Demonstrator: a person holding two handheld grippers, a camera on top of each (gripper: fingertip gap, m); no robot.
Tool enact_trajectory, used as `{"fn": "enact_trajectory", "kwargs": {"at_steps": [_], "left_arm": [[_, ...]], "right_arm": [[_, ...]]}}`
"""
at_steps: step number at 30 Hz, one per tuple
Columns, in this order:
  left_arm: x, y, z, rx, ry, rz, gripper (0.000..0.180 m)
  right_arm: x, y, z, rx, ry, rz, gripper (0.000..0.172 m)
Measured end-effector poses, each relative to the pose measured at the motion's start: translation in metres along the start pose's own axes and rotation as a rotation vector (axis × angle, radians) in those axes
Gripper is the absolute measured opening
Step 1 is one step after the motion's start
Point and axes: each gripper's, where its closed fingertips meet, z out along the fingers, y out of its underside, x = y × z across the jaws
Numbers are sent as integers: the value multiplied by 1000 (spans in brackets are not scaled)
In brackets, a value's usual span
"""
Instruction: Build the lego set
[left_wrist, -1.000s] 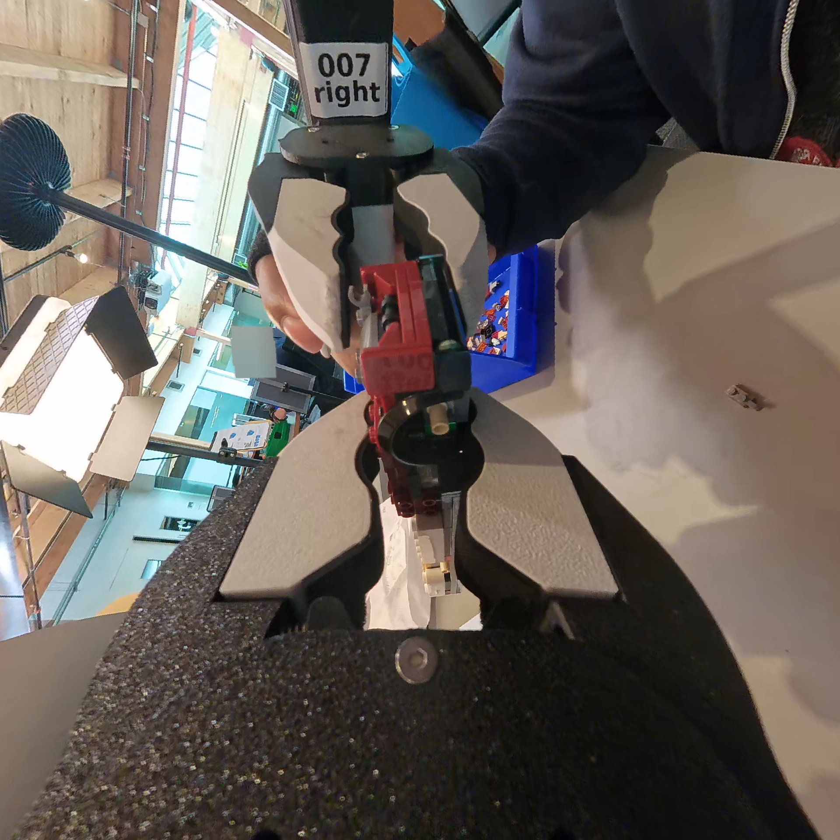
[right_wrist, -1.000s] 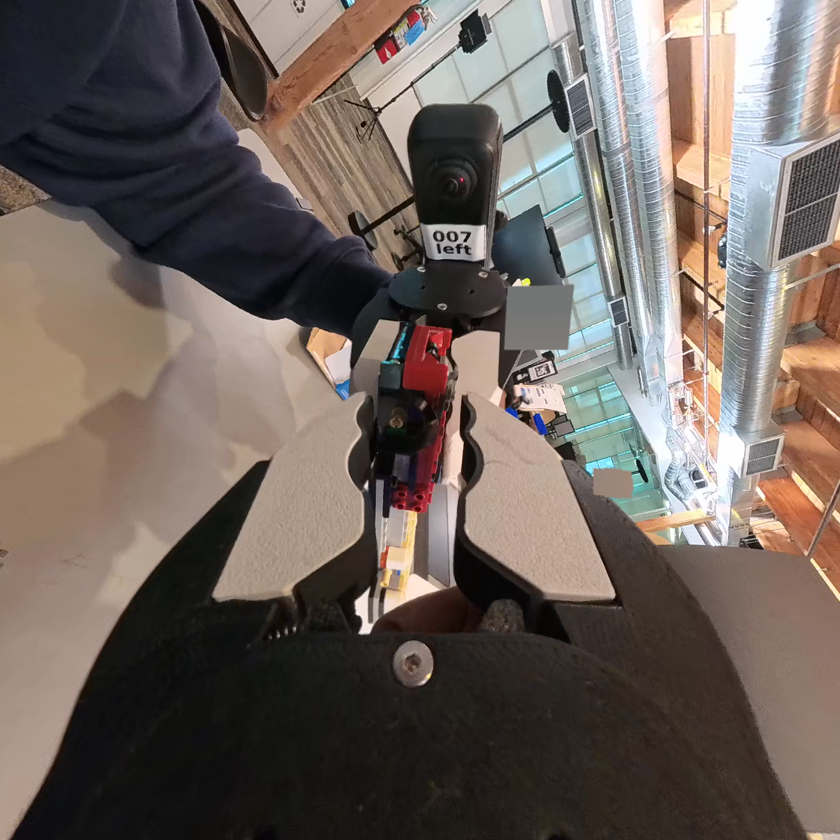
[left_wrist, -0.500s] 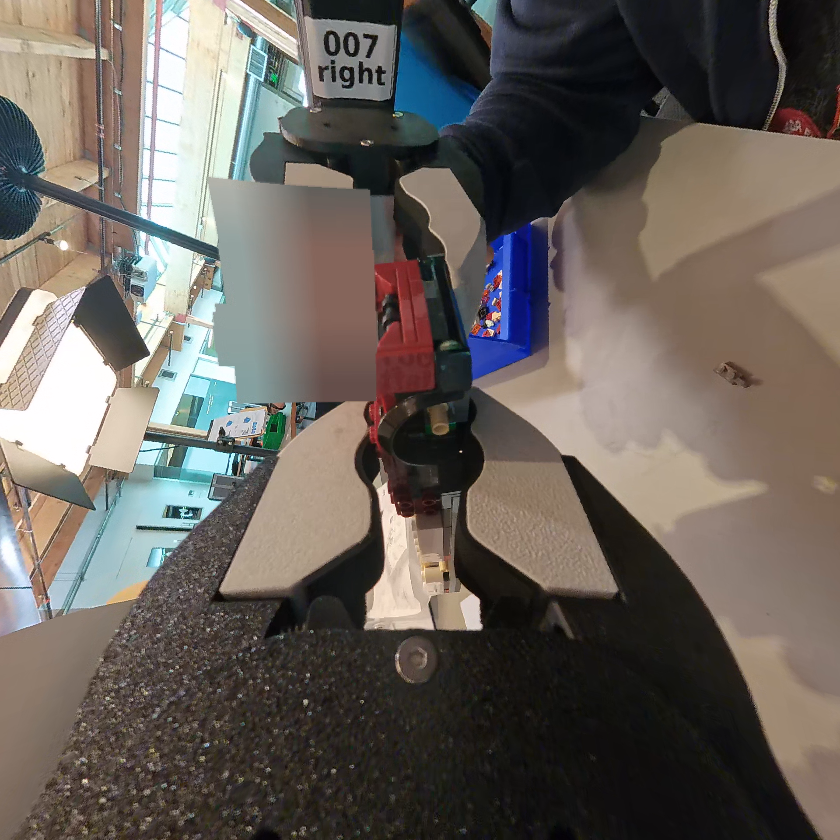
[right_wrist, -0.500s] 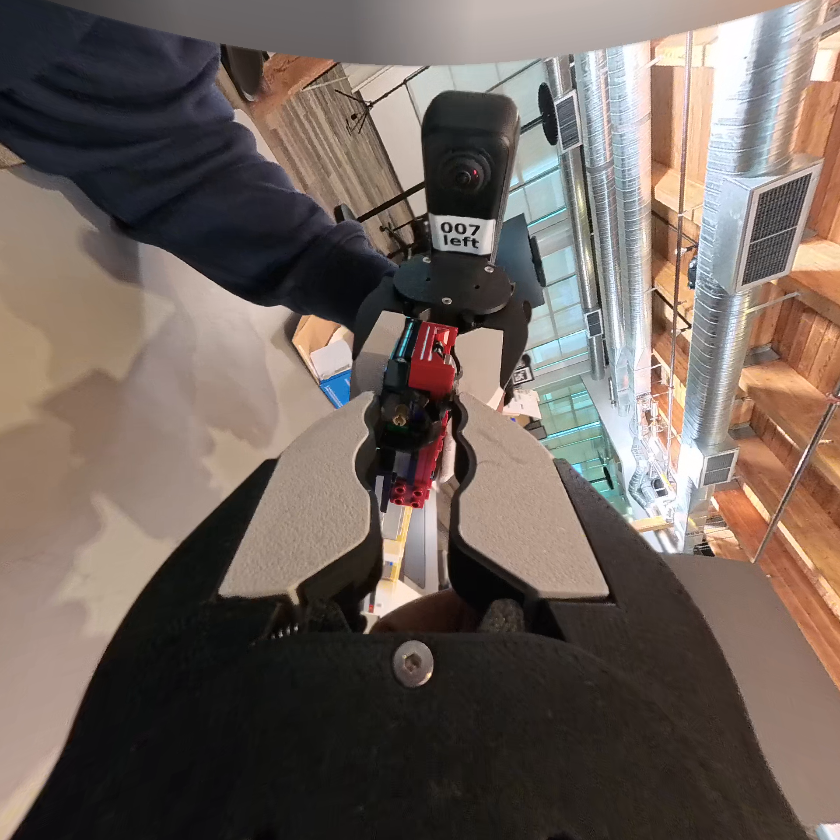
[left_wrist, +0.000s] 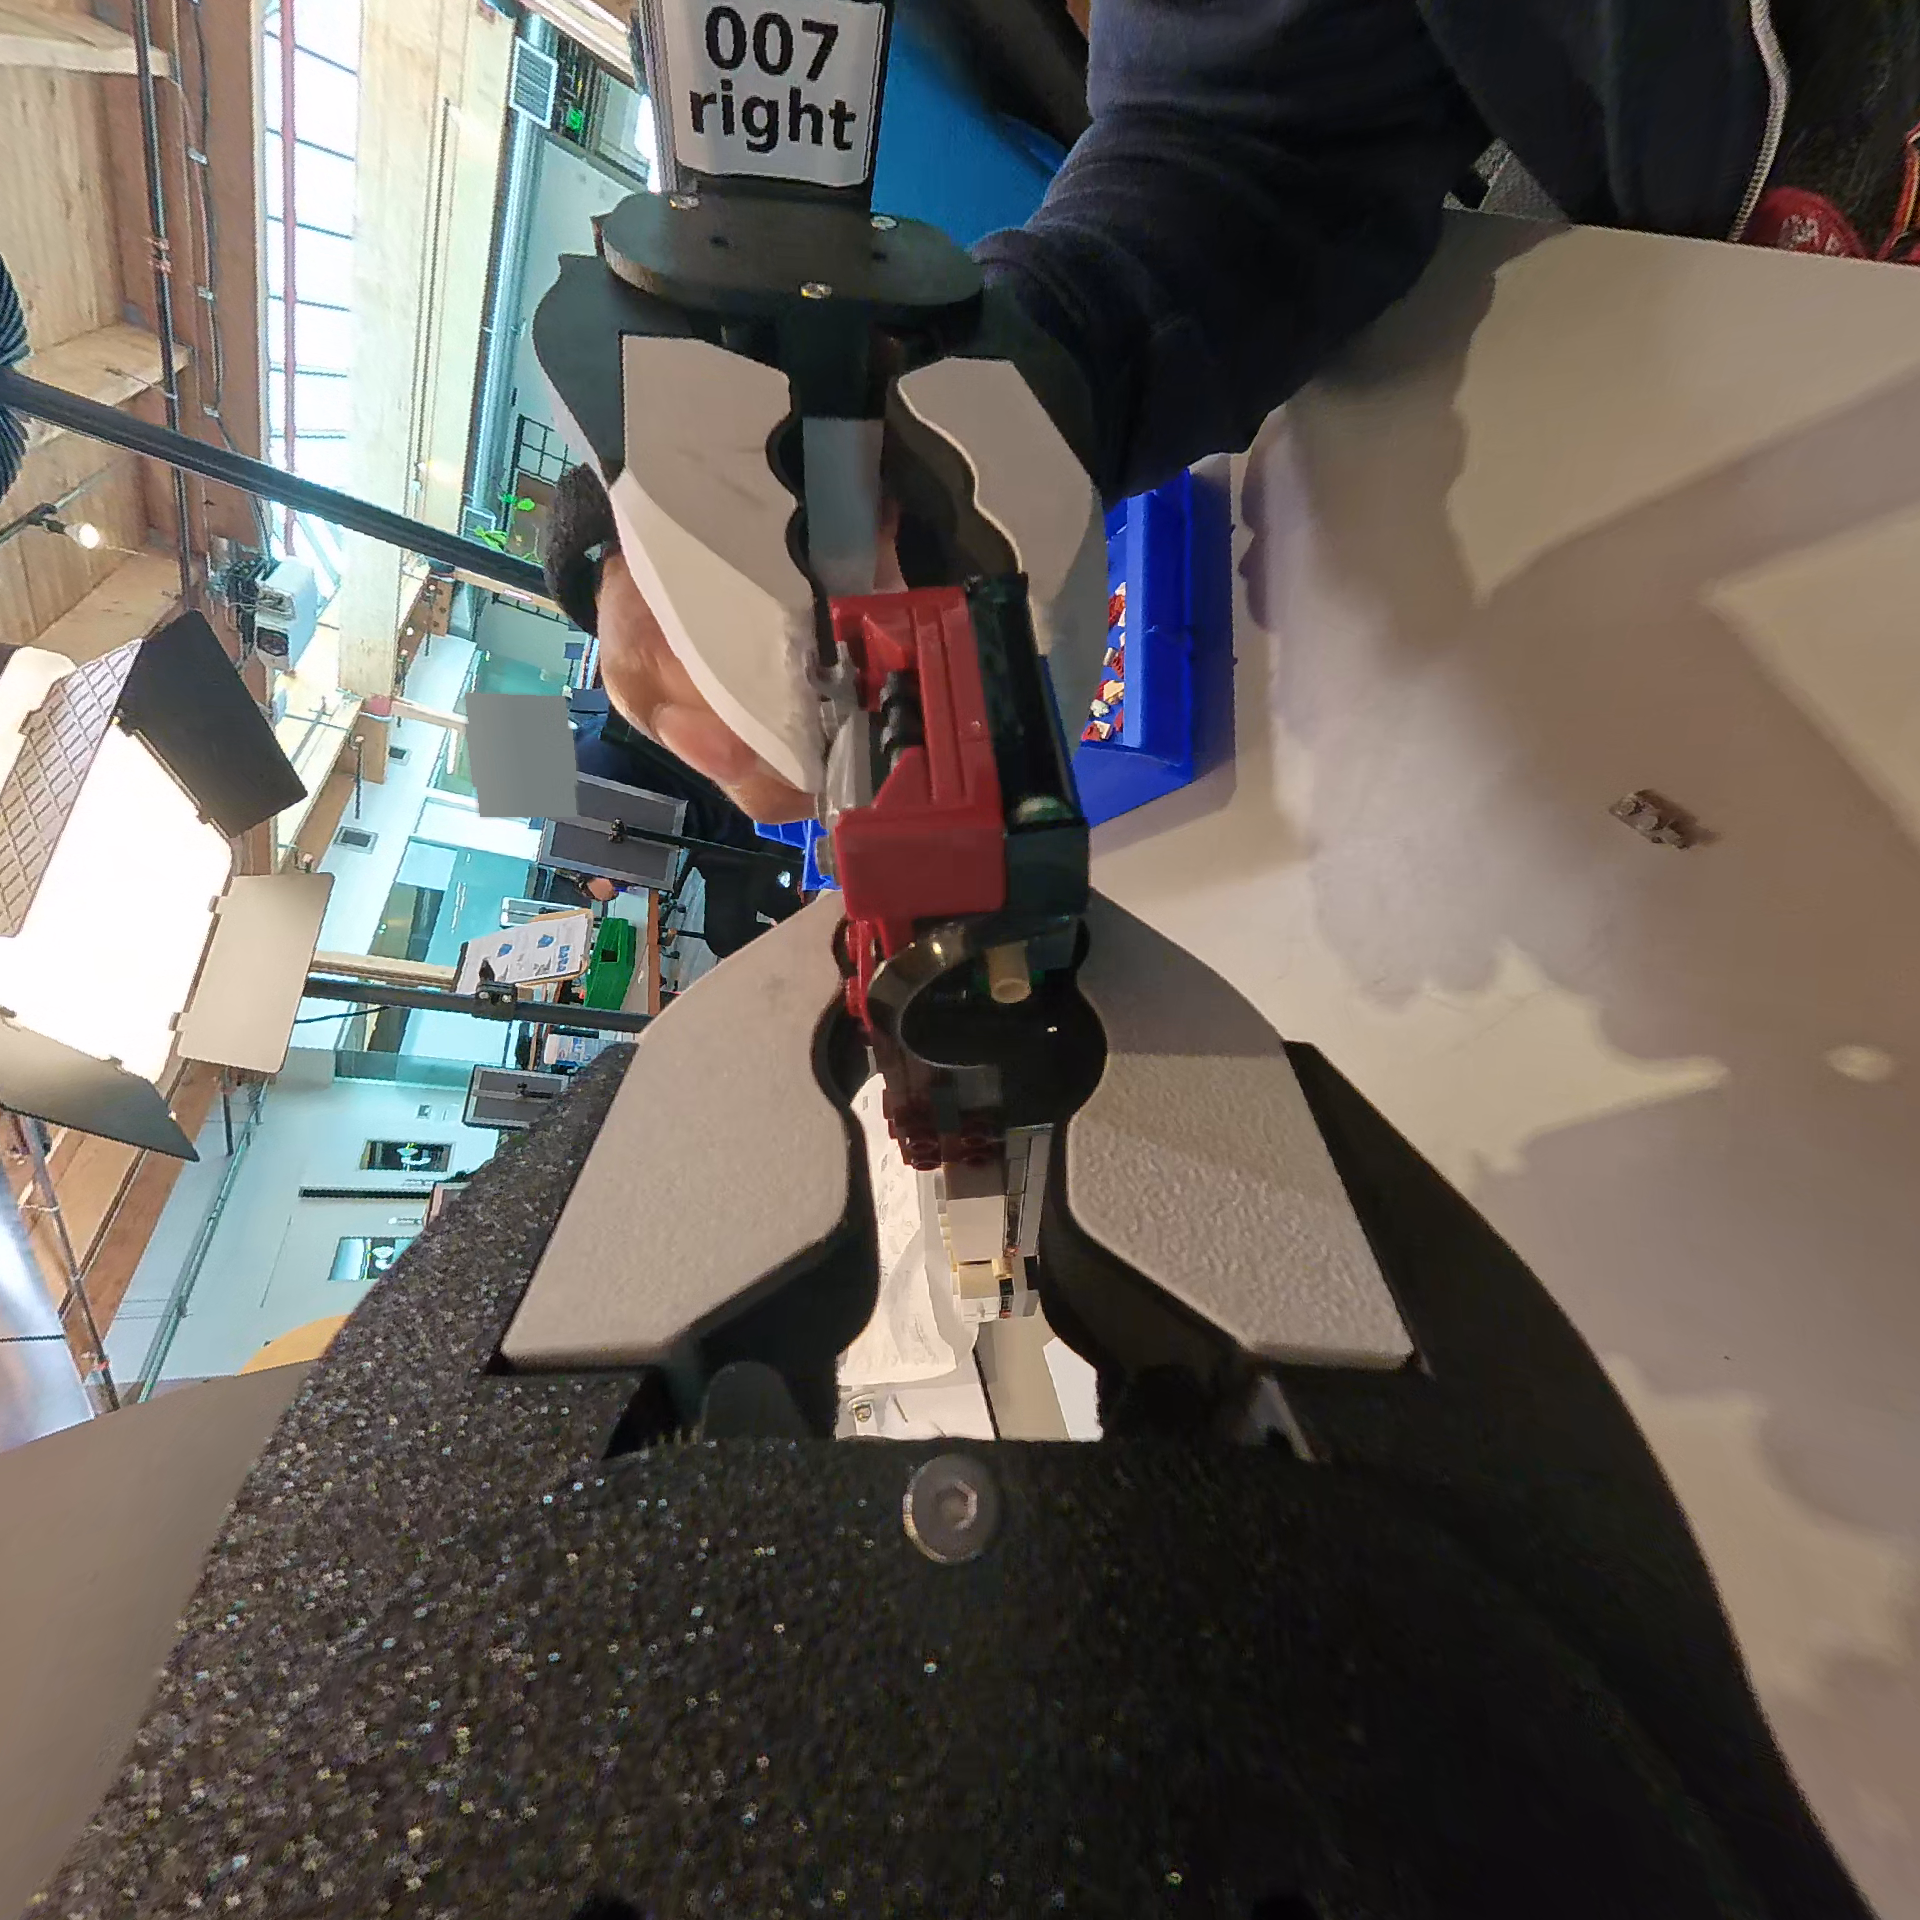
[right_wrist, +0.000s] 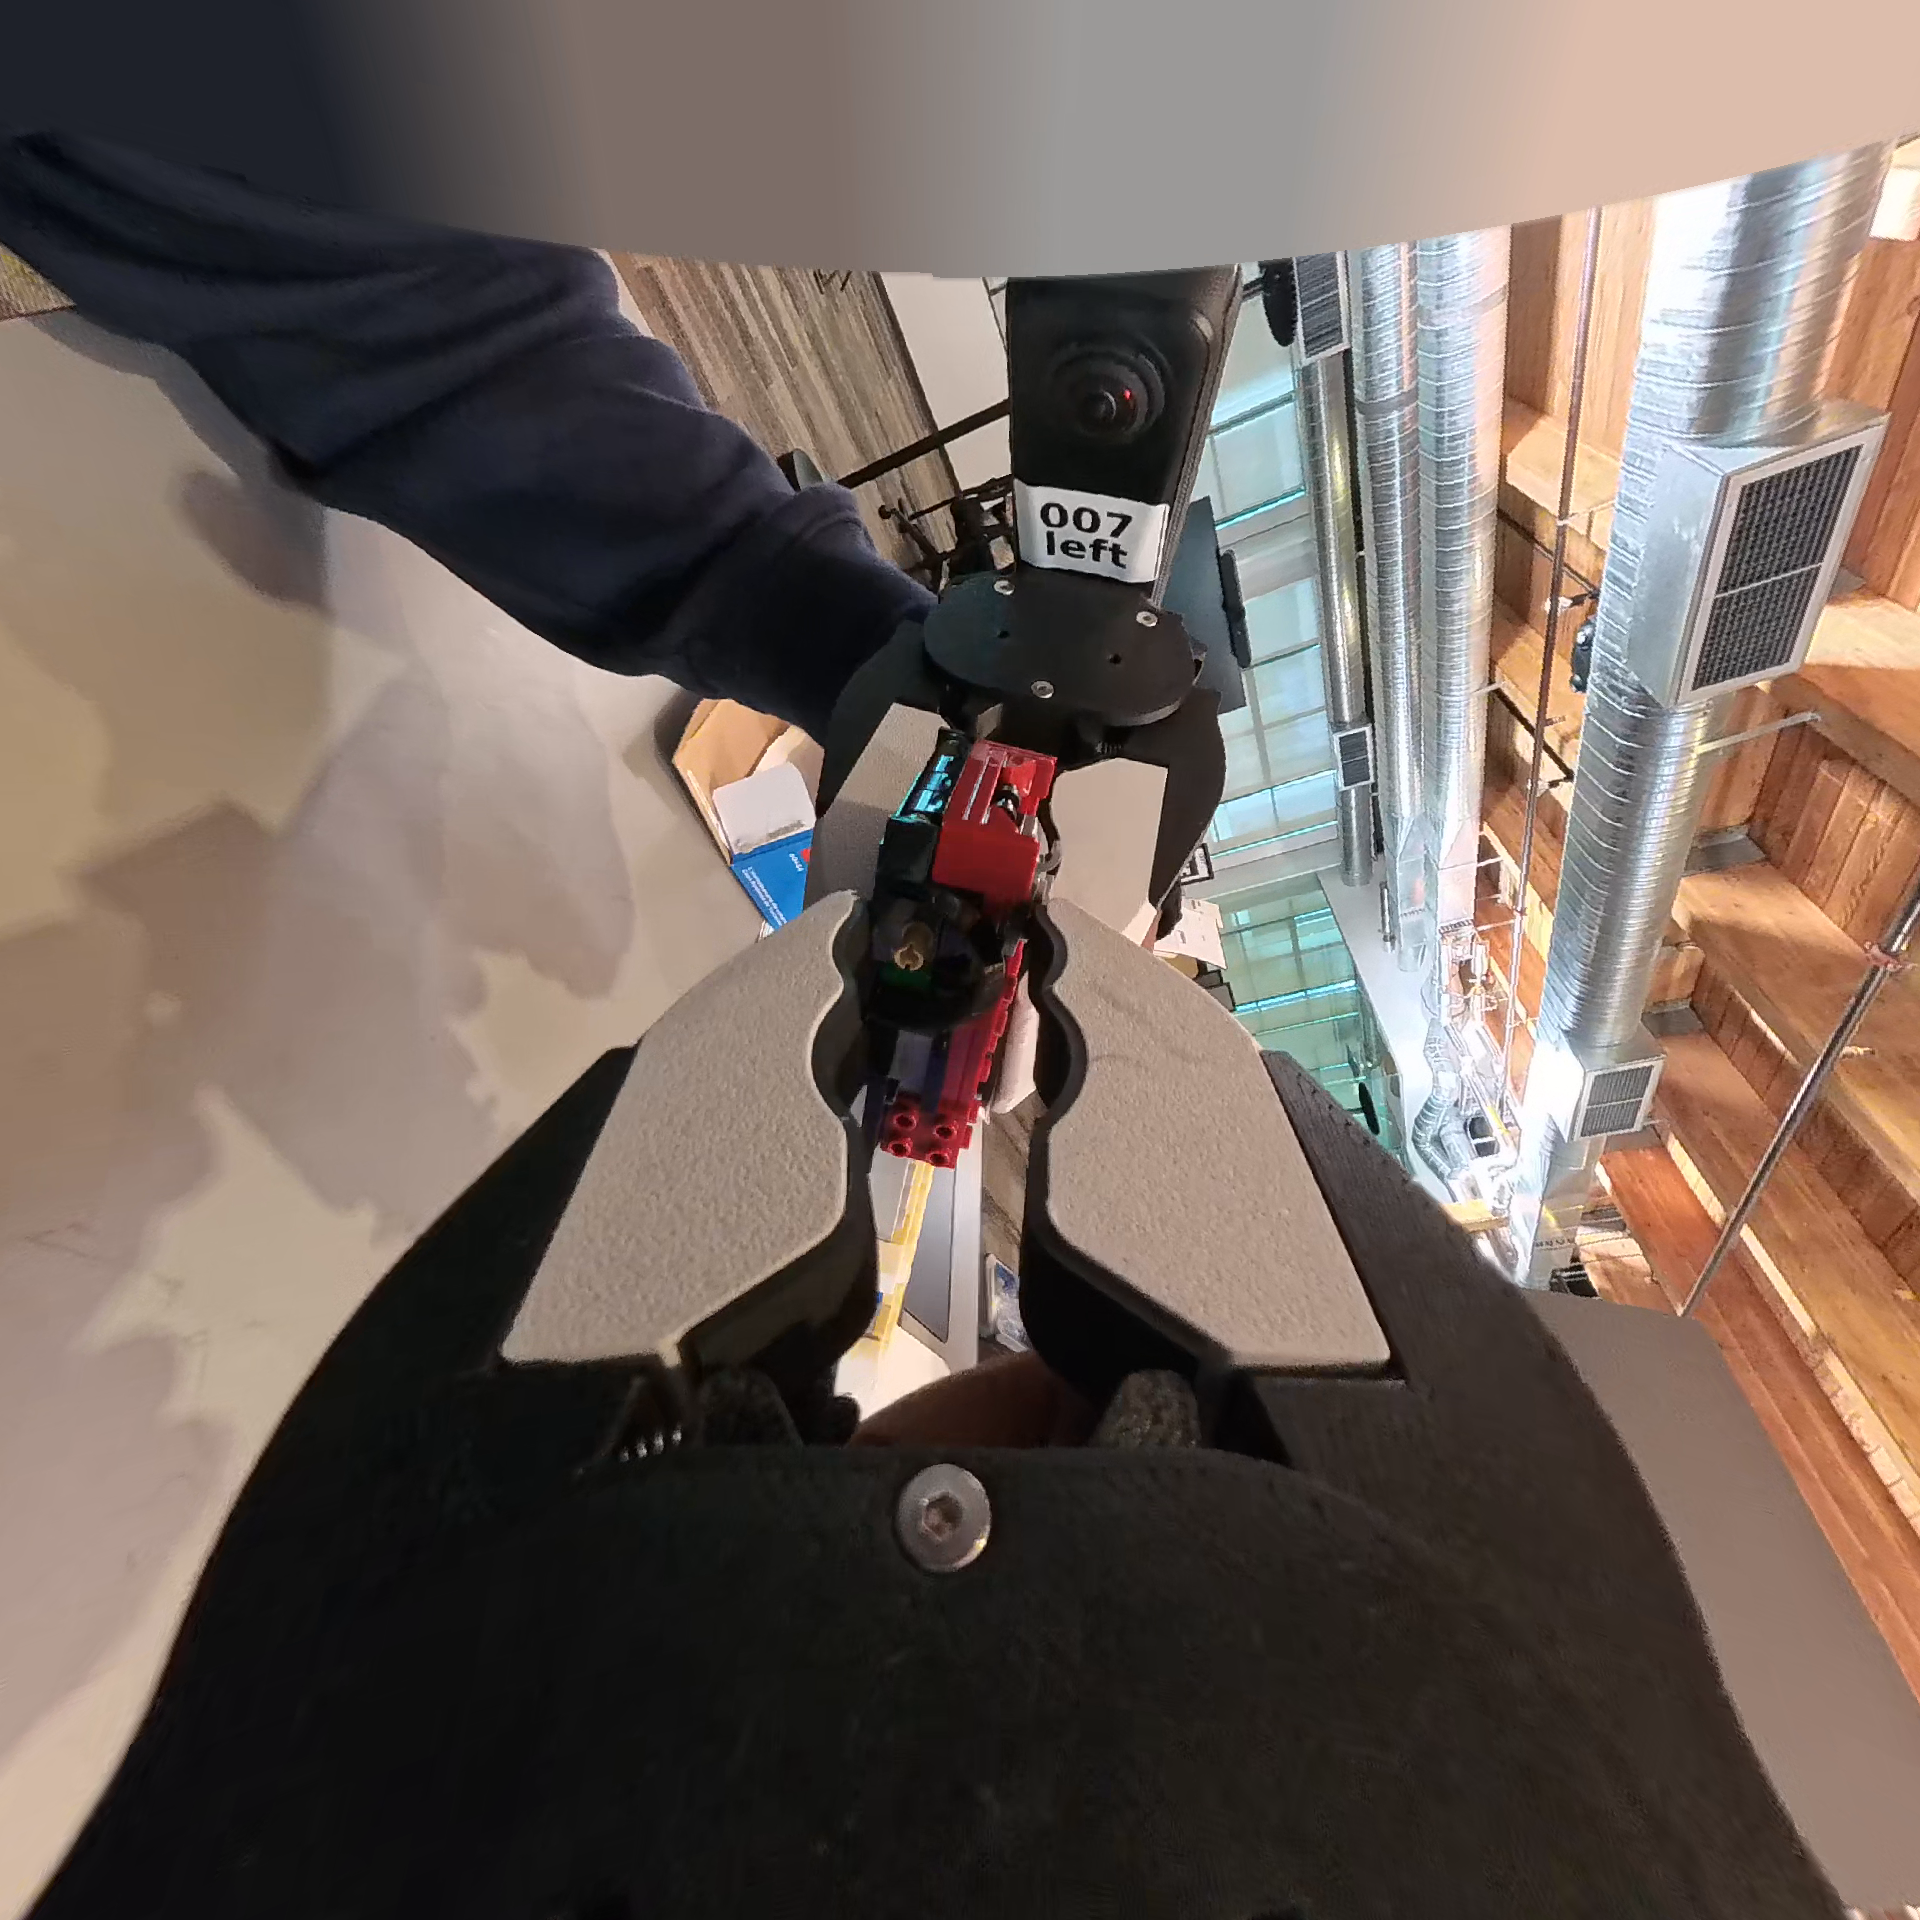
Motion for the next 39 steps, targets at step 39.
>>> {"fn": "enact_trajectory", "kwargs": {"at_steps": [39], "left_arm": [[-24, 49, -2, -584, -150, 364, 33]], "right_arm": [[-9, 43, -12, -371, -55, -123, 38]]}}
